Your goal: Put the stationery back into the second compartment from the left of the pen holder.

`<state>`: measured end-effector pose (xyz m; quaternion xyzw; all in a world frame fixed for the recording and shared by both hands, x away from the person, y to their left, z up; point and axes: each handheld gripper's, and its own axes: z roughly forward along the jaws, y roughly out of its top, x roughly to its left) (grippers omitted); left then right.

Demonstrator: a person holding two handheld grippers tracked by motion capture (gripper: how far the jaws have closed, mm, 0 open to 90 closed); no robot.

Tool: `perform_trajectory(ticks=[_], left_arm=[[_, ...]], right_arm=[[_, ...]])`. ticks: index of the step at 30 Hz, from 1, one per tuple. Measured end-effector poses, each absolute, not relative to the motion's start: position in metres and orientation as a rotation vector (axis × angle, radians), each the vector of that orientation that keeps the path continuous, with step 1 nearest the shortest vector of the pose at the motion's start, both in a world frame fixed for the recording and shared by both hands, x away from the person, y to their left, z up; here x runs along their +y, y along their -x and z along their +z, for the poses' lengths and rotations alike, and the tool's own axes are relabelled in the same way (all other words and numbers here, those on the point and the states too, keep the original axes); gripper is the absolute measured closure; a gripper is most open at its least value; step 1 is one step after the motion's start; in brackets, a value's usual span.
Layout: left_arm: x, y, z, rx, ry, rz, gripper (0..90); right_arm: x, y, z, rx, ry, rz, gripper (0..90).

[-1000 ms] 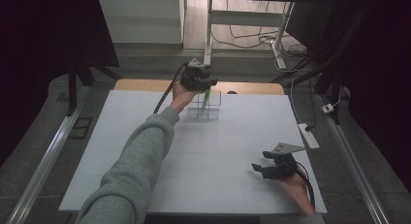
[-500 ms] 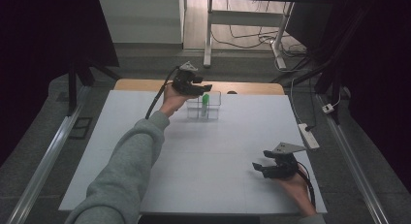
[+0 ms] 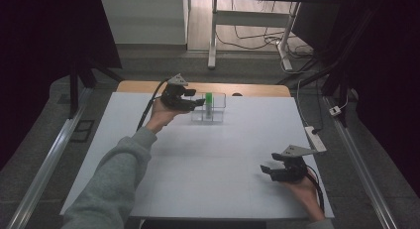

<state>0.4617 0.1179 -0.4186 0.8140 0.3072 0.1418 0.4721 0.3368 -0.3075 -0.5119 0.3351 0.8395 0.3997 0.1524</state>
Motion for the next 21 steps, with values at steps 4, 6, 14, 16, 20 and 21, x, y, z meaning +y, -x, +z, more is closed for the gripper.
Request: perform_trajectory(ticks=[4, 6, 14, 16, 20, 21], left_arm=[[0.128, -0.442, -0.423, 0.743, -2.012, 0.359, 39.7], [0.135, -0.431, -0.427, 0.737, -2.009, 0.354, 39.7], [0.161, -0.39, -0.444, 0.764, -2.02, 0.345, 39.6], [0.167, -0.381, -0.448, 0.774, -2.028, 0.349, 39.6], [0.178, -0.365, -0.456, 0.795, -2.014, 0.326, 39.4], [0.181, -0.36, -0.458, 0.799, -2.016, 0.325, 39.4]], right_arm=[[-0.309, -0.337, -0.512, 2.408, -0.964, 1.143, 28.2], [-0.309, -0.337, -0.512, 2.41, -0.964, 1.138, 28.2], [-0.31, -0.338, -0.512, 2.402, -0.974, 1.142, 28.2], [-0.31, -0.337, -0.512, 2.401, -0.973, 1.14, 28.2], [-0.311, -0.337, -0.51, 2.394, -0.971, 1.144, 28.1], [-0.311, -0.337, -0.51, 2.392, -0.97, 1.149, 28.2]])
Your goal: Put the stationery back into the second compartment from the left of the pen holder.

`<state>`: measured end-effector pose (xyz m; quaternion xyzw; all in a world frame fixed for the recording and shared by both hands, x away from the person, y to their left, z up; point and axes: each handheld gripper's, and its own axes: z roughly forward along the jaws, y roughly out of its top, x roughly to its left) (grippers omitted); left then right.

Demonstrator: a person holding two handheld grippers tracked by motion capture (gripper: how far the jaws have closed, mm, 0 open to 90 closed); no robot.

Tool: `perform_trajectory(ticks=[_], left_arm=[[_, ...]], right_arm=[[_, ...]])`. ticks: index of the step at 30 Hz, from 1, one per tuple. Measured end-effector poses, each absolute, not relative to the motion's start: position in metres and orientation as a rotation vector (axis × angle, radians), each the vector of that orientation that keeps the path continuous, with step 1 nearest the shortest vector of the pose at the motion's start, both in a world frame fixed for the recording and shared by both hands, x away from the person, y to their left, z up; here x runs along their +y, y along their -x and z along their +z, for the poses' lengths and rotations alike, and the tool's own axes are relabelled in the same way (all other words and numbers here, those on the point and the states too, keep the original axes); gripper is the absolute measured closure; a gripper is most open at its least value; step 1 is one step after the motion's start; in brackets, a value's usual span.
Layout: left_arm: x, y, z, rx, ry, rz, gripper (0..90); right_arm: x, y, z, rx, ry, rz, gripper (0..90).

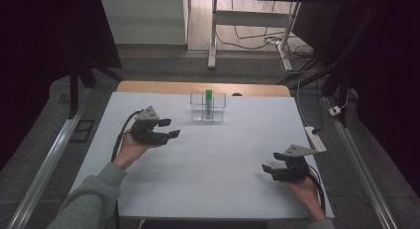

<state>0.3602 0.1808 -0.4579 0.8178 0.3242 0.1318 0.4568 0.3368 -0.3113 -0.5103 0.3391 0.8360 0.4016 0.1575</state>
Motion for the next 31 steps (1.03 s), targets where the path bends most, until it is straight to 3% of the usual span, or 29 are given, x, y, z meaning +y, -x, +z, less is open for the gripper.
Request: perform_trajectory(ticks=[16, 31], left_arm=[[0.212, -0.298, -0.495, 0.869, -2.064, 0.338, 38.0], [0.221, -0.291, -0.509, 0.91, -2.068, 0.322, 37.1]], right_arm=[[-0.319, -0.337, -0.509, 2.363, -0.99, 1.144, 28.2], [-0.317, -0.335, -0.506, 2.363, -0.942, 1.141, 28.3]])
